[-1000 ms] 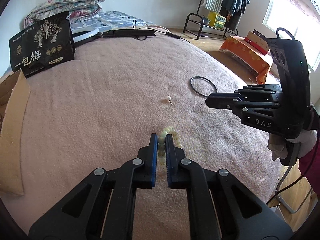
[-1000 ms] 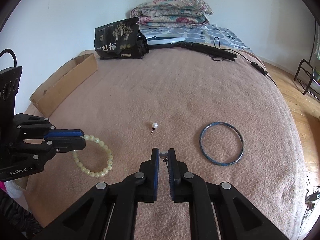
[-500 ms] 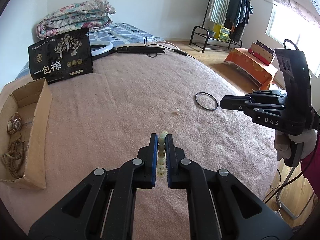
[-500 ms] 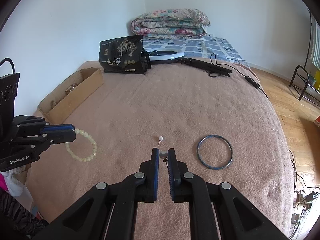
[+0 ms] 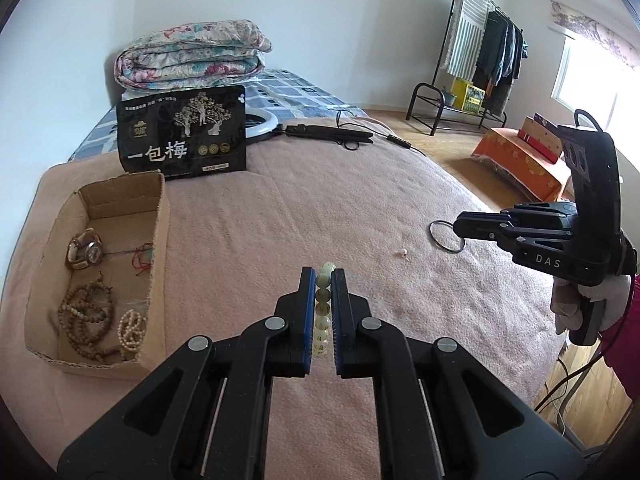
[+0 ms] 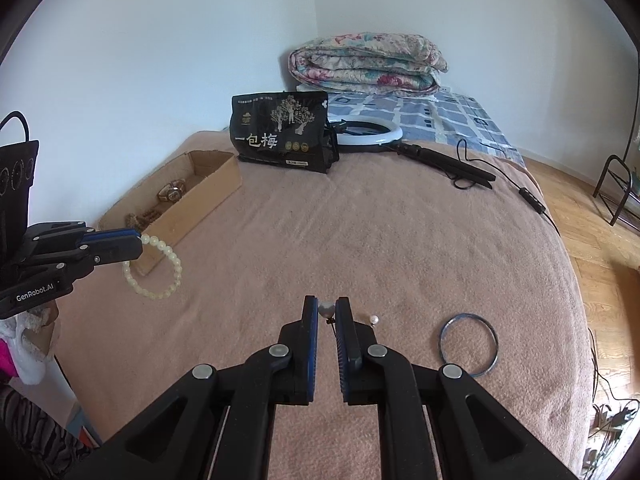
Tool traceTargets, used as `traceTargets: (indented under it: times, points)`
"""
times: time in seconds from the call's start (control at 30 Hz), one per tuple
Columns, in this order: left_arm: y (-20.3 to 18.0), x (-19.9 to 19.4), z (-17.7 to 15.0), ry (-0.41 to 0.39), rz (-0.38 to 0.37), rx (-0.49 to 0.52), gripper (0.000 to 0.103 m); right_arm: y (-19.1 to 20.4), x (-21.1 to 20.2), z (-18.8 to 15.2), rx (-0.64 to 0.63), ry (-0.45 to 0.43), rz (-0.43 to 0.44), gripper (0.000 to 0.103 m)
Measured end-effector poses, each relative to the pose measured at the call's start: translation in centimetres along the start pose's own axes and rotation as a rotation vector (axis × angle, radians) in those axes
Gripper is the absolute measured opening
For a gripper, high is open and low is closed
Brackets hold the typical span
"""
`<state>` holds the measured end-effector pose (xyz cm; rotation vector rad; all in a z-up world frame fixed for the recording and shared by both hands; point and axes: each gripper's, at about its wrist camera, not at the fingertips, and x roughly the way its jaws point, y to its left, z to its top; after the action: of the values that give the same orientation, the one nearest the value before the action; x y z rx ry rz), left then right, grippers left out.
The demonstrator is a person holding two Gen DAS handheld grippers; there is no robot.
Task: Organize jewelry
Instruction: 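Lift the bracelet and earring and carry both over the cardboard box, then open the right gripper to drop the earring while the left gripper releases the bracelet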
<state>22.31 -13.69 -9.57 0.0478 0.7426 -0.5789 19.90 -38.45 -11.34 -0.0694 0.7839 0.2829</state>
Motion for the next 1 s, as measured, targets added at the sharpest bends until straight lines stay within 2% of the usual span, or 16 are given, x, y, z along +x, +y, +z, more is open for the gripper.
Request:
traceTargets:
  times: [0.57,1.0]
  points:
    - [9.1,-3.0,1.9,-0.086,0.113,-0.097,0.005,7.3,4.8,7.9,-0.091,-0.044,0.098,0.006]
    - [13.8,-2.2,2.3,-0.092,0.165,-0.135,0.005,11.5,10.3,14.3,-0.114,-0.051,0.194,0.006]
